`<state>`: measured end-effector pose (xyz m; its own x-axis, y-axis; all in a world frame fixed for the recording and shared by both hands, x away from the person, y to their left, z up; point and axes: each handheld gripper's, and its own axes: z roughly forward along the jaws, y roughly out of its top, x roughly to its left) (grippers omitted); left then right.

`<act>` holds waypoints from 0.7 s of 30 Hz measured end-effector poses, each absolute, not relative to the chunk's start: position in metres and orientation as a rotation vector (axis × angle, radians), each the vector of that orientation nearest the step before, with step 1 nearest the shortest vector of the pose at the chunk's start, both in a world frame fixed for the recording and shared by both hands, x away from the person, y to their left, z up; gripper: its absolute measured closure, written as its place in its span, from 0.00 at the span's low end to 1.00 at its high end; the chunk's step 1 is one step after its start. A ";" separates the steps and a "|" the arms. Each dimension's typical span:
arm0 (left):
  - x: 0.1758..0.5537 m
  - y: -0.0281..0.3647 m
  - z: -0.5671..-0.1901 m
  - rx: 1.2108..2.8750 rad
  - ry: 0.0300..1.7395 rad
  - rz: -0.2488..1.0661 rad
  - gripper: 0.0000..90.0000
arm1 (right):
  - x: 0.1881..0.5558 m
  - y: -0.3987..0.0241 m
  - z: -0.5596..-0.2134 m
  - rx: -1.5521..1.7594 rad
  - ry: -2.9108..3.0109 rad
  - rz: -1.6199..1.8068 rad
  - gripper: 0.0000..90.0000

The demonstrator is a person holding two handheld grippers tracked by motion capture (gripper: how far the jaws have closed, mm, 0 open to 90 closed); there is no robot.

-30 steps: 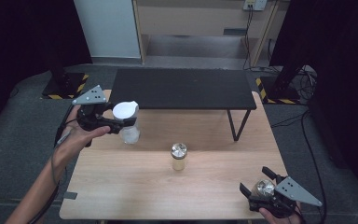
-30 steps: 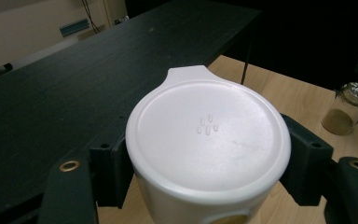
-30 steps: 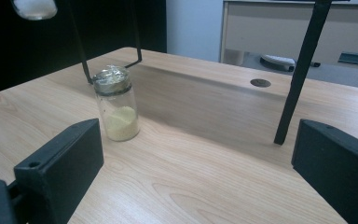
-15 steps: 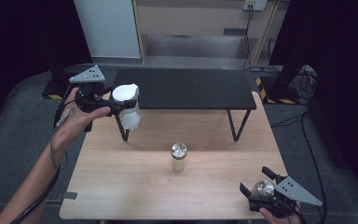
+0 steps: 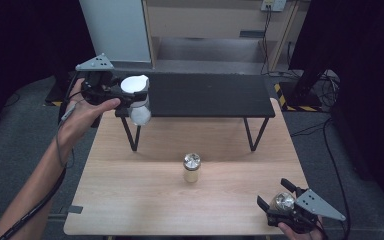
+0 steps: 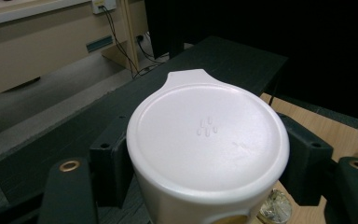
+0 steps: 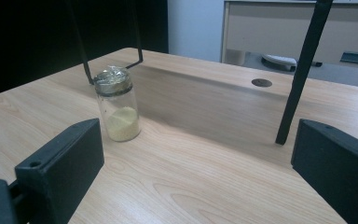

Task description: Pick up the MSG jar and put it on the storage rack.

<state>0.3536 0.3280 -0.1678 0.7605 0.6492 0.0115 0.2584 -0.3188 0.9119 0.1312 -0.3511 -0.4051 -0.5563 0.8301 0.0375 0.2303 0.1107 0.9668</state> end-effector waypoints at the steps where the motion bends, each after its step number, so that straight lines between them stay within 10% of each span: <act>1: 0.355 0.327 -0.167 1.900 0.696 0.467 0.33 | 0.131 -0.351 -0.405 1.029 1.863 1.468 0.03; 21: 0.379 0.311 -0.167 1.836 0.828 0.561 0.33 | 0.132 -0.352 -0.405 1.028 1.867 1.473 0.03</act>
<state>0.3793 0.3109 -0.1671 0.6576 0.7533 0.0091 0.2874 -0.2620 0.9213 0.1315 -0.3520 -0.4051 -0.5606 0.8271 0.0406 0.2322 0.1100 0.9664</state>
